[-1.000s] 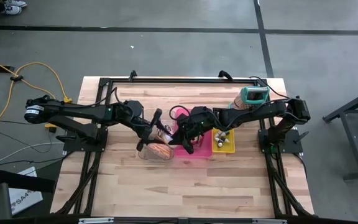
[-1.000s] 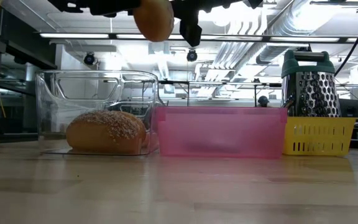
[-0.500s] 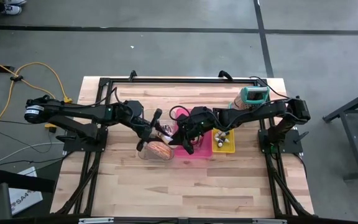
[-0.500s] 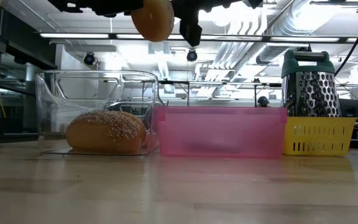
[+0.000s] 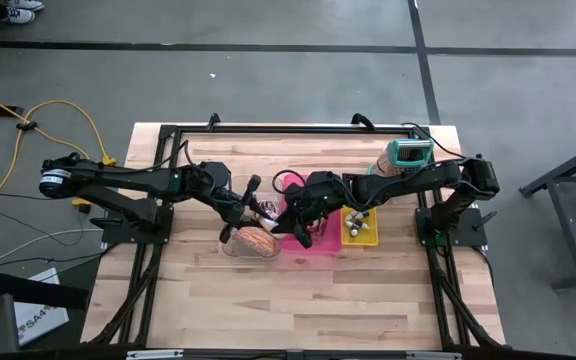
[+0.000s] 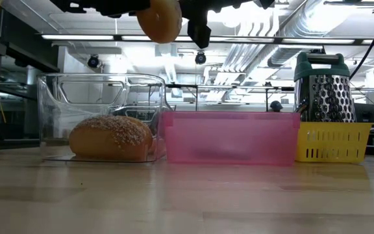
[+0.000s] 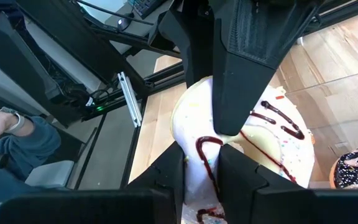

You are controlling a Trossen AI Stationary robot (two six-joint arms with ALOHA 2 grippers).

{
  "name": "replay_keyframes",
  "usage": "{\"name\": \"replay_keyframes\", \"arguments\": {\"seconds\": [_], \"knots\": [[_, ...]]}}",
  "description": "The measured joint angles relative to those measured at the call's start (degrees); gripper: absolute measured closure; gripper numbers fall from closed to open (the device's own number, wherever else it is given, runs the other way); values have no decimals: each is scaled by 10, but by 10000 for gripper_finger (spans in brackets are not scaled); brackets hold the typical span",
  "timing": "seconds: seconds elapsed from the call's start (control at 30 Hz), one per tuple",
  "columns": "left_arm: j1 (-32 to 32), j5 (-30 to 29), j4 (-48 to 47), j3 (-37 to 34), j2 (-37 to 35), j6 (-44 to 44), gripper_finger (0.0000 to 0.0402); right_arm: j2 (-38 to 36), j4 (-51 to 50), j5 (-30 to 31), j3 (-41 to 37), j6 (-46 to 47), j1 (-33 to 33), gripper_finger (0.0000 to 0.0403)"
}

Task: Pick & Place Food Item
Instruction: Put the white donut into the transparent bin

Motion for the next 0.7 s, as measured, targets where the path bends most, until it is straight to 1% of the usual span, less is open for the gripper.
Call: {"name": "replay_keyframes", "arguments": {"seconds": [0.2, 0.53, 0.7], "knots": [[0, 0, 0, 0, 0, 0, 313, 0, 0, -3, 0, -2, 0, 326], [0, 0, 0, 0, 0, 0, 313, 0, 0, -3, 0, -2, 0, 270], [0, 0, 0, 0, 0, 0, 313, 0, 0, -3, 0, -2, 0, 252]]}}
